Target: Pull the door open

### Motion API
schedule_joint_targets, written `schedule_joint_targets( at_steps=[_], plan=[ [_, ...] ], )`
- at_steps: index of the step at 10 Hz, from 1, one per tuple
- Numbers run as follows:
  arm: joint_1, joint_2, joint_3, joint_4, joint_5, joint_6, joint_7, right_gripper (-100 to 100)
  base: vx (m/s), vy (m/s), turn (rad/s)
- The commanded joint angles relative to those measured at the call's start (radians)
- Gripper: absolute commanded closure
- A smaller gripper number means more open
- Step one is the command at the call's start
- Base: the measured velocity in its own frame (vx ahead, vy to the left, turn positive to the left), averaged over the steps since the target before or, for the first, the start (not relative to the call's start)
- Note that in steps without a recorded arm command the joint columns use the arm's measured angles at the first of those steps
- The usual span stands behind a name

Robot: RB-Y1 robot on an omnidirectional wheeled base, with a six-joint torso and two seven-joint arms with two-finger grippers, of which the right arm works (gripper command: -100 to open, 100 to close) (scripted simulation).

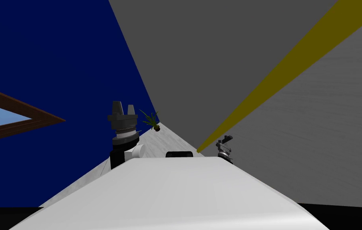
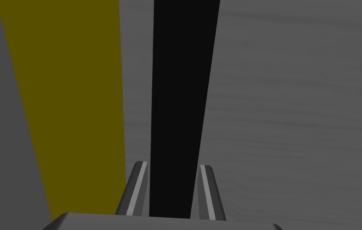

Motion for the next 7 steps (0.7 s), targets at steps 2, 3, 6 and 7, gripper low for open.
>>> schedule_joint_targets(
  at_steps=[2, 3, 6, 7],
  plan=[
    [0.000, -0.001, 0.000, 0.001, 0.000, 0.001, 0.000, 100, 0.000, 0.000, 0.000],
    [0.000, -0.001, 0.000, 0.001, 0.000, 0.001, 0.000, 100, 0.000, 0.000, 0.000],
    [0.008, -0.014, 0.034, -0.019, 0.022, -0.004, -0.015, 100, -0.170, 0.016, 0.050],
    [0.011, -0.020, 0.046, -0.027, 0.030, -0.005, -0.021, 100, -0.192, 0.027, 0.051]
  ],
)
